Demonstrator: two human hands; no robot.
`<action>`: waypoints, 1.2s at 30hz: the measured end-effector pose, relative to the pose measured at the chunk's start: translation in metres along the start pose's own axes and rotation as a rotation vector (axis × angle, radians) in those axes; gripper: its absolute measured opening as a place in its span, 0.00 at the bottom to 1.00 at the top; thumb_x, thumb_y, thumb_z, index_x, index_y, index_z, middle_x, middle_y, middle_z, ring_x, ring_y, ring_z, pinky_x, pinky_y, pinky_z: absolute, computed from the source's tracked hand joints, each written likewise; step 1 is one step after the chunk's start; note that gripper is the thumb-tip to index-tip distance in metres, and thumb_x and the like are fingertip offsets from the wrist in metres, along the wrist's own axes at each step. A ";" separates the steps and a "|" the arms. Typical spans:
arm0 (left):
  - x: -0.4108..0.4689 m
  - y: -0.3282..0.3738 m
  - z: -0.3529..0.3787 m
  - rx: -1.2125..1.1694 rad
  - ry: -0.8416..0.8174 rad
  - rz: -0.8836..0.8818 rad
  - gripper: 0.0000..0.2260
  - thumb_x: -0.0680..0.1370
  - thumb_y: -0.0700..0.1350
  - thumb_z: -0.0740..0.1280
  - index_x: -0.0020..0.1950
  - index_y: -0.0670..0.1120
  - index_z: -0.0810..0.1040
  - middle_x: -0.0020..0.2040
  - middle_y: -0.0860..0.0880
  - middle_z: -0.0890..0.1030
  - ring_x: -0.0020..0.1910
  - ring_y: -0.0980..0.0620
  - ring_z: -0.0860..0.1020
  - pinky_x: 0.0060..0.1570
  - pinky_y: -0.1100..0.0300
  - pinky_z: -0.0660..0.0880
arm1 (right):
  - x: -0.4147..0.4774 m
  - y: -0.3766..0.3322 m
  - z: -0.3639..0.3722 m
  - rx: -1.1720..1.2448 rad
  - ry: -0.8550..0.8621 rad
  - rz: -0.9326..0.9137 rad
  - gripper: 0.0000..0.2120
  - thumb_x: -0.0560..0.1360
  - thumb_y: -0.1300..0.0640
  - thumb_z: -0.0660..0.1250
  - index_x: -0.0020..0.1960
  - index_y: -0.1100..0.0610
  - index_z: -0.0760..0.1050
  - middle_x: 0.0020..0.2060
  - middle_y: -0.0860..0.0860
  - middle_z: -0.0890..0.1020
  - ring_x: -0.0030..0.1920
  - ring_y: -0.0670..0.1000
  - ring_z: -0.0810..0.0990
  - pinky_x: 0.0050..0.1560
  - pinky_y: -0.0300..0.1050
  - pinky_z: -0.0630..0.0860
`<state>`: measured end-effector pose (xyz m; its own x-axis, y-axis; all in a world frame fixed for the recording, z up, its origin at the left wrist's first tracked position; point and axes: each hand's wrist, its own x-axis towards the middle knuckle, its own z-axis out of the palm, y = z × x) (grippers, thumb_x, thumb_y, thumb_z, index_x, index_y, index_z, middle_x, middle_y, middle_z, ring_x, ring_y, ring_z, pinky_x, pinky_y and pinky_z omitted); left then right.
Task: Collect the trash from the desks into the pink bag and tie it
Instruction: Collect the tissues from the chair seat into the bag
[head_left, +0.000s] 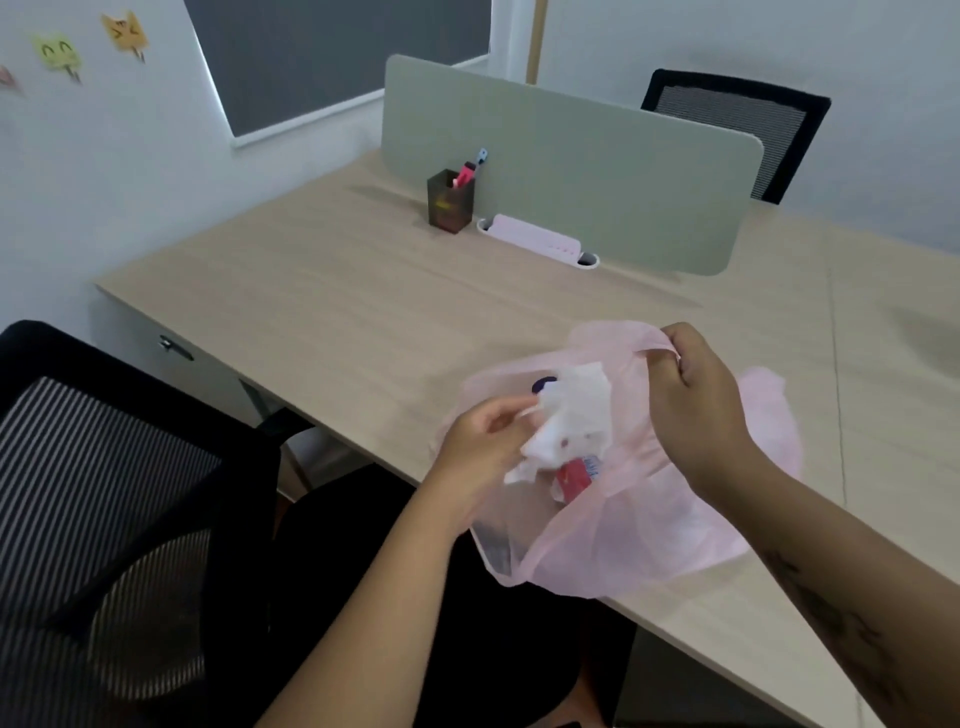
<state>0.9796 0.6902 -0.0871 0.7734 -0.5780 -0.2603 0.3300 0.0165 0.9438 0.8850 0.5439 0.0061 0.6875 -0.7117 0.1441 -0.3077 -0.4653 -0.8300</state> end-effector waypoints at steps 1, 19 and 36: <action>-0.010 -0.013 -0.015 -0.095 0.062 -0.029 0.11 0.77 0.44 0.72 0.58 0.44 0.83 0.58 0.43 0.84 0.58 0.45 0.82 0.58 0.52 0.79 | 0.000 0.002 0.001 -0.001 -0.010 0.004 0.09 0.81 0.57 0.53 0.47 0.56 0.71 0.34 0.53 0.75 0.32 0.51 0.70 0.34 0.46 0.67; -0.021 -0.055 -0.023 0.452 0.409 0.157 0.05 0.78 0.43 0.66 0.51 0.50 0.80 0.44 0.52 0.84 0.43 0.56 0.81 0.43 0.66 0.75 | -0.003 0.014 0.014 -0.020 -0.108 0.002 0.11 0.81 0.56 0.53 0.45 0.58 0.70 0.34 0.56 0.72 0.33 0.52 0.67 0.34 0.46 0.65; -0.113 -0.301 -0.147 1.000 0.192 -1.018 0.44 0.77 0.63 0.64 0.80 0.52 0.38 0.80 0.38 0.38 0.78 0.32 0.46 0.74 0.43 0.57 | -0.013 0.055 0.045 -0.191 -0.133 -0.199 0.11 0.82 0.56 0.53 0.46 0.60 0.67 0.34 0.53 0.73 0.33 0.51 0.68 0.34 0.42 0.64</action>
<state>0.8729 0.8704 -0.3718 0.5228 0.1281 -0.8428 0.3245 -0.9441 0.0578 0.8887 0.5506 -0.0657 0.8229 -0.5273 0.2115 -0.2679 -0.6885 -0.6740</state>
